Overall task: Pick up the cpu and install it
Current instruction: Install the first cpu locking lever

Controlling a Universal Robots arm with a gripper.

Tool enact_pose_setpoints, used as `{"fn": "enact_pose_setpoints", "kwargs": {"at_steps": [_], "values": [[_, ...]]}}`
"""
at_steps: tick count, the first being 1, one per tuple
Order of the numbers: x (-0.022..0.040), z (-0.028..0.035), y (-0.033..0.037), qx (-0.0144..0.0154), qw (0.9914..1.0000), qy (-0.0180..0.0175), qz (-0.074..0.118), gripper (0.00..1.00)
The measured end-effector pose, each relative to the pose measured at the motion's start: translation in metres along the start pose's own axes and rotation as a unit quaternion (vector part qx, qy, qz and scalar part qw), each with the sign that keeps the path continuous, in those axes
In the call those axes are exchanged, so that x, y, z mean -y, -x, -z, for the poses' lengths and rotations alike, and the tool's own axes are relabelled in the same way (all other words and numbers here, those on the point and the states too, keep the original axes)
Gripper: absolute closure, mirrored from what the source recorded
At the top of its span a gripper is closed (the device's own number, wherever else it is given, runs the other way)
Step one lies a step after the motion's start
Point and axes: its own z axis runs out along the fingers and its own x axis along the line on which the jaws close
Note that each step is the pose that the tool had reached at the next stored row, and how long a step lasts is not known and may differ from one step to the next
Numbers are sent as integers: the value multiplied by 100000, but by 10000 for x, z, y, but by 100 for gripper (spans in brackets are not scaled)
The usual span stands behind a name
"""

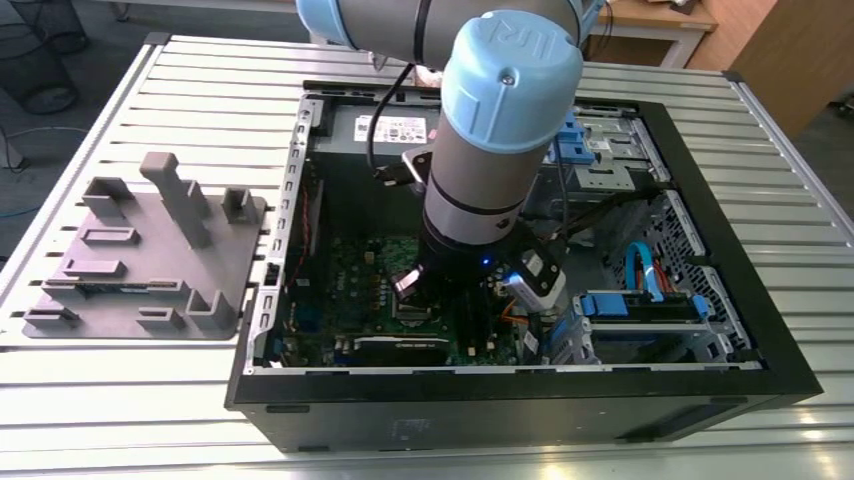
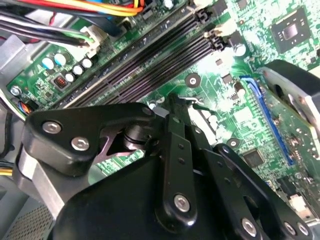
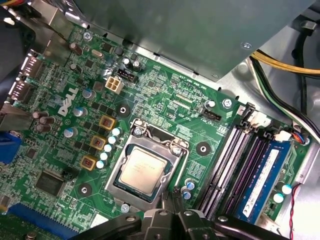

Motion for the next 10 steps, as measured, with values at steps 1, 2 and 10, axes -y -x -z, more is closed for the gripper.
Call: {"fn": "enact_pose_setpoints", "kwargs": {"at_steps": [1, 2, 10], "values": [[3, 1, -2, -10, 100000, -8, -2, 89], [5, 2, -3, -15, 100000, -14, -3, 89], [29, -14, -14, 11, 100000, -21, -12, 89]]}}
